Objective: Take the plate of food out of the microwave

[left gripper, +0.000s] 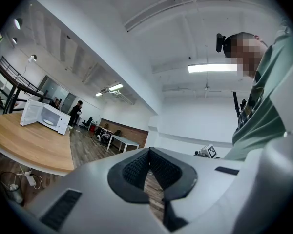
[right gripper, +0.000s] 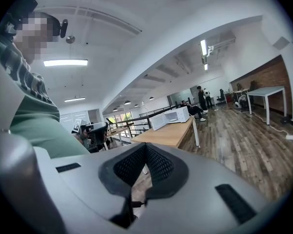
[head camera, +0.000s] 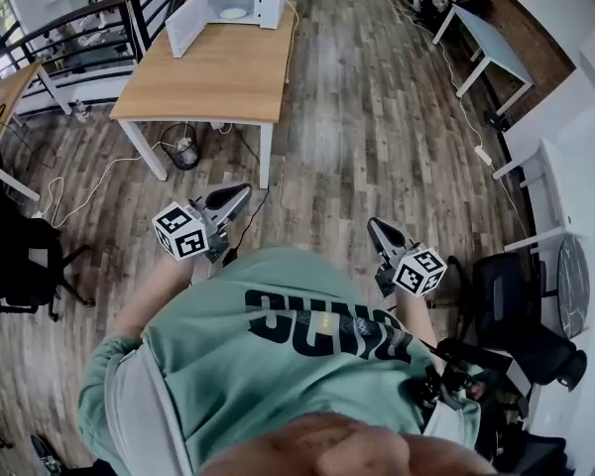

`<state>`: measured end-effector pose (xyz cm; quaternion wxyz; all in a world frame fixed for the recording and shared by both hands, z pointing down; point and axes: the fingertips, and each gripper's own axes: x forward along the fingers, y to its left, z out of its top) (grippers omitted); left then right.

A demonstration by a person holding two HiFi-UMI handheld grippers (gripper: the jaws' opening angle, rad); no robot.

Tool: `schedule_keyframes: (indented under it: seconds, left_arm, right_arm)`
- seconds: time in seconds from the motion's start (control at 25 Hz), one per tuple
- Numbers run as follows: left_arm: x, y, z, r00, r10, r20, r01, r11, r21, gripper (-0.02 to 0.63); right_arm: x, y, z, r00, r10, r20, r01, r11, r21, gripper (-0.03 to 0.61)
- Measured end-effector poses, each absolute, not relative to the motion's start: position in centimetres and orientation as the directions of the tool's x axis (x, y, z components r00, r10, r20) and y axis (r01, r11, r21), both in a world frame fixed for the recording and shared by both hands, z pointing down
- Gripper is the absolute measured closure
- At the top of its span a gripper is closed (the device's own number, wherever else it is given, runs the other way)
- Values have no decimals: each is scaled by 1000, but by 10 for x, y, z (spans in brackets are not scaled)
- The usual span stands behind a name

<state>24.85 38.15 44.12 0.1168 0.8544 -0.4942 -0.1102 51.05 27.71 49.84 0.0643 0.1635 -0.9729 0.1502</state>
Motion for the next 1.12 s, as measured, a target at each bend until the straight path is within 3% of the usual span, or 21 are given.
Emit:
schedule_keyframes:
  seconds: [0.32, 0.56, 0.84, 1.12]
  left_arm:
    - [279, 356, 450, 530, -848, -12, -805, -507, 308, 612]
    - [263, 338, 456, 544, -839, -20, -787, -519, 333, 612]
    - [184, 310, 464, 549, -833, -64, -765, -532, 364, 612]
    - [54, 279, 446, 548, -830, -107, -765, -549, 336, 612]
  right_arm:
    - [530, 273, 526, -940, -301, 160, -339, 872, -353, 572]
    - [512, 261, 535, -935, -303, 184, -352, 854, -384, 572]
    - [431, 234, 528, -931, -298, 212, -357, 866, -350, 572]
    - [301, 205, 502, -929, -306, 210, -362, 873, -327, 572]
